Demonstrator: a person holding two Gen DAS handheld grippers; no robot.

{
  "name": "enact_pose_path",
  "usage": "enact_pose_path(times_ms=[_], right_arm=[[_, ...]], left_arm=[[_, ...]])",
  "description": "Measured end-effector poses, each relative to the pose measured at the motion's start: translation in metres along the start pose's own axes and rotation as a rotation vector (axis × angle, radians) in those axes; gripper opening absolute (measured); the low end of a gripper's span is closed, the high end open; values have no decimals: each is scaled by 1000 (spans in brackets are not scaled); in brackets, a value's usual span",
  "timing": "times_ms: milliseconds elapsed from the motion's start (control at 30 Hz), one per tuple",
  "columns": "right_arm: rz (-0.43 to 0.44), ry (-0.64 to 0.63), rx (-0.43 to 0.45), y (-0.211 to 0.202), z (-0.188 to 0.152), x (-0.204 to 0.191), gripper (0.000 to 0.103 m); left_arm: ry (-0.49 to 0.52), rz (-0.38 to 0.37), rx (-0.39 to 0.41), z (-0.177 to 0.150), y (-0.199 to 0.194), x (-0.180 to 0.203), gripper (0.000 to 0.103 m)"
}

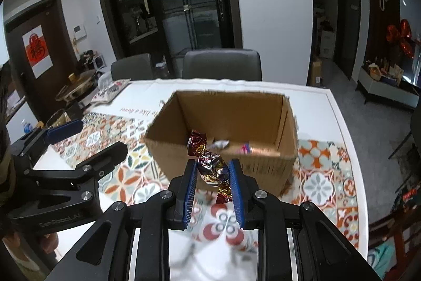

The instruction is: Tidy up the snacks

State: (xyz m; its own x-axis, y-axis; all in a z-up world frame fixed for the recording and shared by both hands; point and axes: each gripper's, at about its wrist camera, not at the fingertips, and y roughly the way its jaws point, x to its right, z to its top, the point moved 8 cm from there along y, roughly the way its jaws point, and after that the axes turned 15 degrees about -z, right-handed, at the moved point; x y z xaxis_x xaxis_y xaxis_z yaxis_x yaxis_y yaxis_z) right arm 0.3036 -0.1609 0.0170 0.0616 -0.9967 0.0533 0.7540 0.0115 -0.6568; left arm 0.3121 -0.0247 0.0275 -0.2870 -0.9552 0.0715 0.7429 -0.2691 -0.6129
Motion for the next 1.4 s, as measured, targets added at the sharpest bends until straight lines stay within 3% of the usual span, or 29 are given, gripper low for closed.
enact_pose_path(times_ms=[267,600,667,700,833,1167,1400], right_arm=[[-3,-20,12,17,36,3,26],[-39,-32,-23,50,57,7,28],[-59,-29,-46,57,57,9,54],[-70,-19,-53,59,58,11,59],[-122,-23,-42,57,56,17,60],[-171,-32,11,19,30,22,81],[-182,-7,34,-14,-2,26,83]], left_arm=[[17,37,21,32,11,-9,93],[0,32,-45,37,40,-25,93],[-5,33,-52,36,43,-29,93],[-6,39,-52,36,44,-30,93],[-3,54,-41,32,40,-29,93],[41,69,15,6,1,-12,100],[62,82,63,-18,-33,5,103]])
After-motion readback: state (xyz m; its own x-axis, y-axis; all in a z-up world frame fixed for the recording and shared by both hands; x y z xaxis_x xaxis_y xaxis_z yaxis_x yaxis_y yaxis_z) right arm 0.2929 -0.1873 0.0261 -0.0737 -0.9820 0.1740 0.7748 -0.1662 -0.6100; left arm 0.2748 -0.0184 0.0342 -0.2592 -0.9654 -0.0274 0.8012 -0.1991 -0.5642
